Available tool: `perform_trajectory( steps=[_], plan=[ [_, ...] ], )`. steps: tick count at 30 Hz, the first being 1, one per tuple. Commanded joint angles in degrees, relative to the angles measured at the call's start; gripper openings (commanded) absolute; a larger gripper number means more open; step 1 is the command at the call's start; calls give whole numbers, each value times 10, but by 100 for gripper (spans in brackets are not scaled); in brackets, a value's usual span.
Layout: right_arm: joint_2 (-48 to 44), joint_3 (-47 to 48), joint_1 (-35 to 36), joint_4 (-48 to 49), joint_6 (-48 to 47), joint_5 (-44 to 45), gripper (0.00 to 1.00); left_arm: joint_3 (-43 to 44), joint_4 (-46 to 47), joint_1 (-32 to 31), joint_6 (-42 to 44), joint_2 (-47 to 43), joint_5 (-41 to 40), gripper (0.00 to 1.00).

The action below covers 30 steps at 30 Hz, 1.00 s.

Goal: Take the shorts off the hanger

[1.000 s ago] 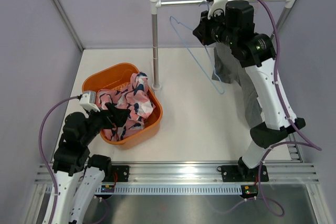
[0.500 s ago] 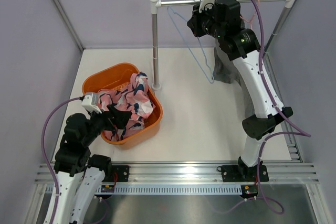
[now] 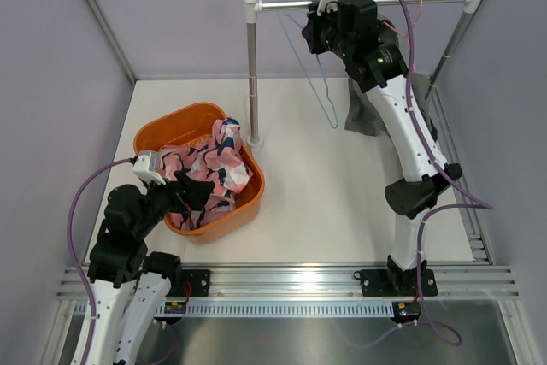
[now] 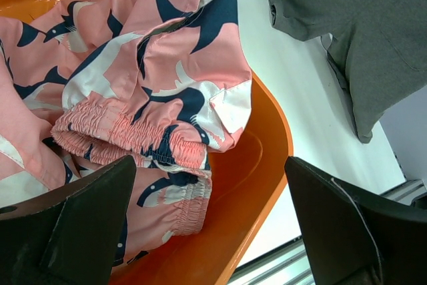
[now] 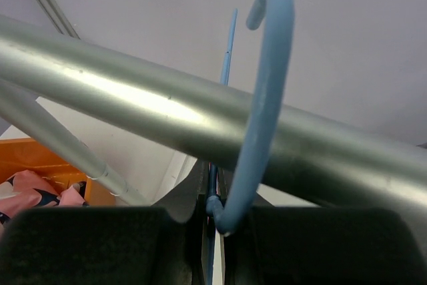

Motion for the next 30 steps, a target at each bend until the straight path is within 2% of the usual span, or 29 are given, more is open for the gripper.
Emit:
perform_trajectory(
  steps=[1,8,15,20,26,30],
  plan=[
    [12,28,-2,28,14,7,0,1,36,-3,7,2,18,99],
    [10,4,-2,26,43,-9,1,1,34,-5,5,2,15,99],
    [-30,-49,-2,41,52,-7,20,1,32,-16,4,-1,9,99],
    [-45,-50,-2,42,60,-8,36,1,31,-18,4,-2,8,99],
    [-78,-52,-2,30,68,-4,46,1,33,-19,4,-3,12,99],
    [-134,-102,-1,25,72,-6,50,1,33,-19,6,-5,15,99]
  ],
)
